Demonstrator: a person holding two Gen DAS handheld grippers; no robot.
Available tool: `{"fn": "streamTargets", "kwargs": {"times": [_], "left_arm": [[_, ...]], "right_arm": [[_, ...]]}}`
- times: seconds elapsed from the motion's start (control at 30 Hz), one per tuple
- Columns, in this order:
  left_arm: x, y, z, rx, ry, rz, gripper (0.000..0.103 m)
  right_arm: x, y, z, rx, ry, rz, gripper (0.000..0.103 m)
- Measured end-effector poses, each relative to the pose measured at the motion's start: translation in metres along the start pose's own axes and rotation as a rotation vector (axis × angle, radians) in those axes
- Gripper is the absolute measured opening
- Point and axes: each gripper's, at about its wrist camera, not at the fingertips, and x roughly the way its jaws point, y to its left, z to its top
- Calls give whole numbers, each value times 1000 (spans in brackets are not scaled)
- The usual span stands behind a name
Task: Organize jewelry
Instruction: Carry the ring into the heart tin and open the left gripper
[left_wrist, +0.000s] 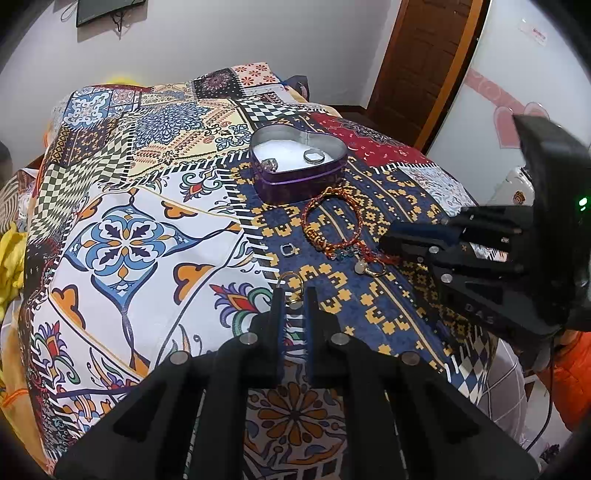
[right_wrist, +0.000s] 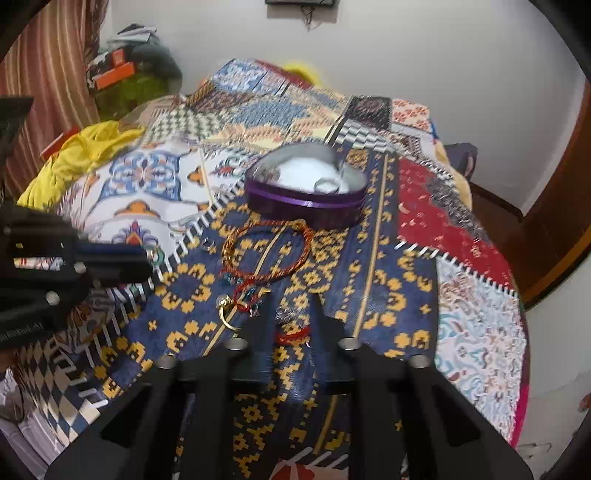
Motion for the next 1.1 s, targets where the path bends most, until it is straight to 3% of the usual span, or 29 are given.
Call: {"fn": "streamTargets", "kwargs": {"times": [0.5, 1.1], "left_arm": [[-6, 0, 9, -1, -26, 7, 7], [-30, 0, 76, 27, -171, 27, 7]], "right_arm": [[-43, -45, 12, 168, -135, -33, 9], [-70, -57, 59, 204, -290, -25, 9]]}}
